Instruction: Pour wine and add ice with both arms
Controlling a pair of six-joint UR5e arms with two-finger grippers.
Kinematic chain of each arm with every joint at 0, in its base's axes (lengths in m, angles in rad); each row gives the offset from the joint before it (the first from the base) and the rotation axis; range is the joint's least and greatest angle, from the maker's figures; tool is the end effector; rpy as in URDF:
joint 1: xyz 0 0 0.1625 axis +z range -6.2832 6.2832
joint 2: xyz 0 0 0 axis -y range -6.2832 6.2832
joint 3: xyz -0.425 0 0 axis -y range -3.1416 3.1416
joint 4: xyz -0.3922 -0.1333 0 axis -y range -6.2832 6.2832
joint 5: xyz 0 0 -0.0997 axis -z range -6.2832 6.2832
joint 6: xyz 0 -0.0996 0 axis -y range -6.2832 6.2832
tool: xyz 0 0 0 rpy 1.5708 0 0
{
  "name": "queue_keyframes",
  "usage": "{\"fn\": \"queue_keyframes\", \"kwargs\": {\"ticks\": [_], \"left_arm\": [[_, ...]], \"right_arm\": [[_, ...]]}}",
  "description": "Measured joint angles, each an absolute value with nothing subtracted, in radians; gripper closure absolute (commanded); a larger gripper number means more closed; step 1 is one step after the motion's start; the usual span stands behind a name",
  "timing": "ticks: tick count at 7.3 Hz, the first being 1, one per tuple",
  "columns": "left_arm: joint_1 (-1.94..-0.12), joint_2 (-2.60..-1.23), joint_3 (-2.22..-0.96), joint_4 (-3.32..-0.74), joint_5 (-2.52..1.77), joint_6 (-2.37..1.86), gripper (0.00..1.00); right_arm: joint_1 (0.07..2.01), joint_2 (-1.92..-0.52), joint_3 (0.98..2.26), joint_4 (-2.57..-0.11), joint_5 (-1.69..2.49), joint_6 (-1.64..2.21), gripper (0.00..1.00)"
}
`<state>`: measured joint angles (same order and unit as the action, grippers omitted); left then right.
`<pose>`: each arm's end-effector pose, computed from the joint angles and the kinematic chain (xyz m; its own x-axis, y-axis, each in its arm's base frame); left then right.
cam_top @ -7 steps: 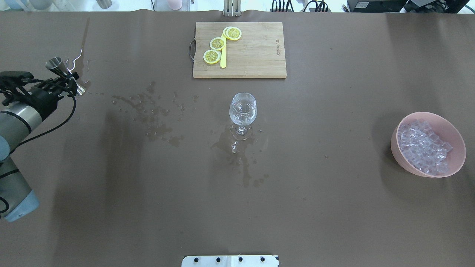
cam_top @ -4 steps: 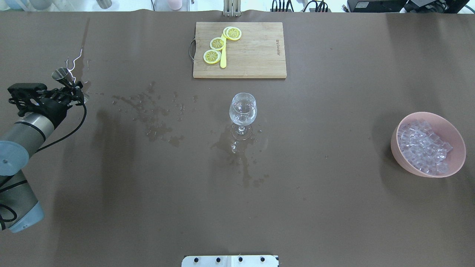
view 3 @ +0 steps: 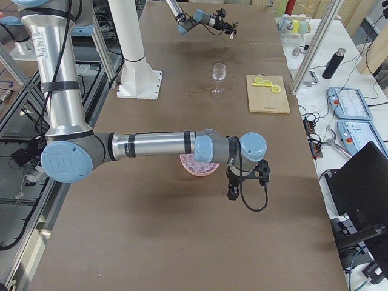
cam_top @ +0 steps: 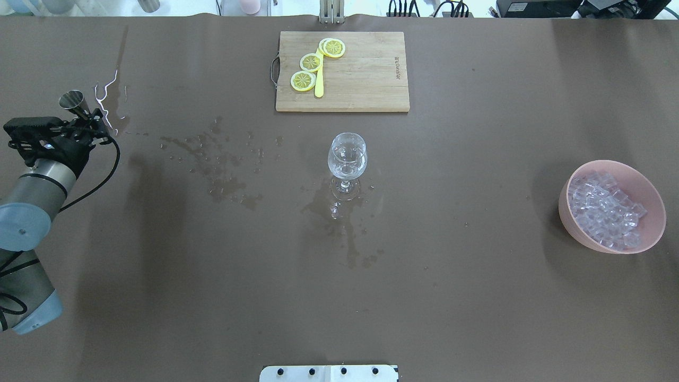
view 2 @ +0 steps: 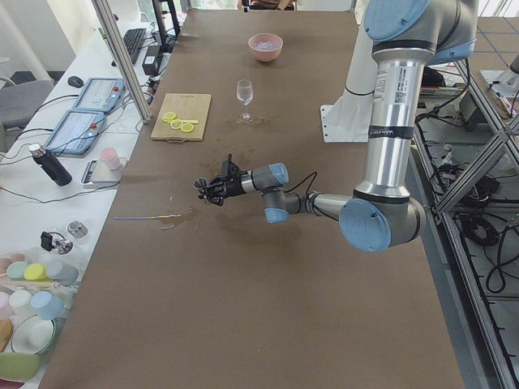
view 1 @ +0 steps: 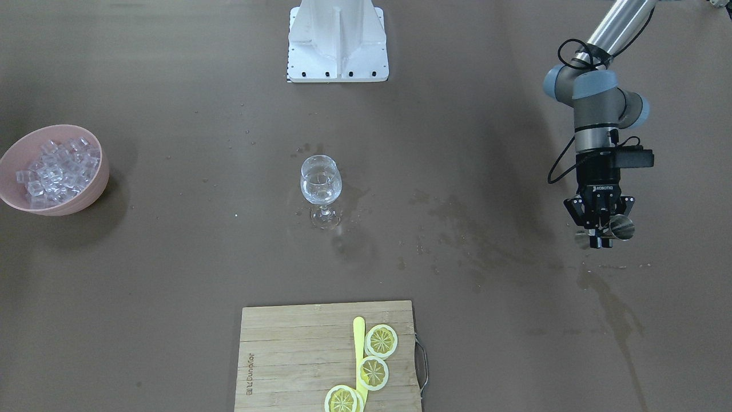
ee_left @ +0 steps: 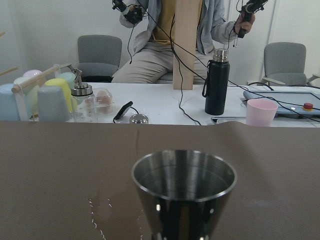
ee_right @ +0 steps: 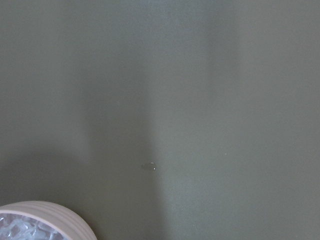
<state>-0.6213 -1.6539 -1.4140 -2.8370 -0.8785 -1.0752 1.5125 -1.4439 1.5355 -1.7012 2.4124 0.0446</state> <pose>0.3200 -0.4712 0.5506 0.7066 -0.0557 -0.7054 0.6757 0.3491 0.6493 0.0274 -0.5439 0.6184 0.6688 0.0345 0.7427 0.0284 0.9970 -0.0720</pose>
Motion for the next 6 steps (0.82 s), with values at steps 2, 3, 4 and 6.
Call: {"fn": "queue_keyframes", "kwargs": {"ticks": [2, 3, 4, 6], "left_arm": [[-0.588, -1.656, -1.417, -2.833, -0.819, -1.084, 1.0], [-0.569, -1.658, -1.418, -2.828, -0.795, -1.099, 1.0], [-0.559, -1.661, -1.416, -2.82, -0.775, -1.107, 1.0], [-0.545, -1.665, -1.413, -2.798, -0.738, -1.113, 1.0]], "right_arm": [[1.512, -1.447, 1.536, -1.701, 2.413, 0.045, 0.0], [1.512, -1.447, 1.535, -1.701, 2.413, 0.045, 0.0], [1.513, -1.448, 1.535, -1.701, 2.413, 0.045, 0.0], [1.512, -1.448, 1.534, -1.701, 2.413, 0.046, 0.0]]}}
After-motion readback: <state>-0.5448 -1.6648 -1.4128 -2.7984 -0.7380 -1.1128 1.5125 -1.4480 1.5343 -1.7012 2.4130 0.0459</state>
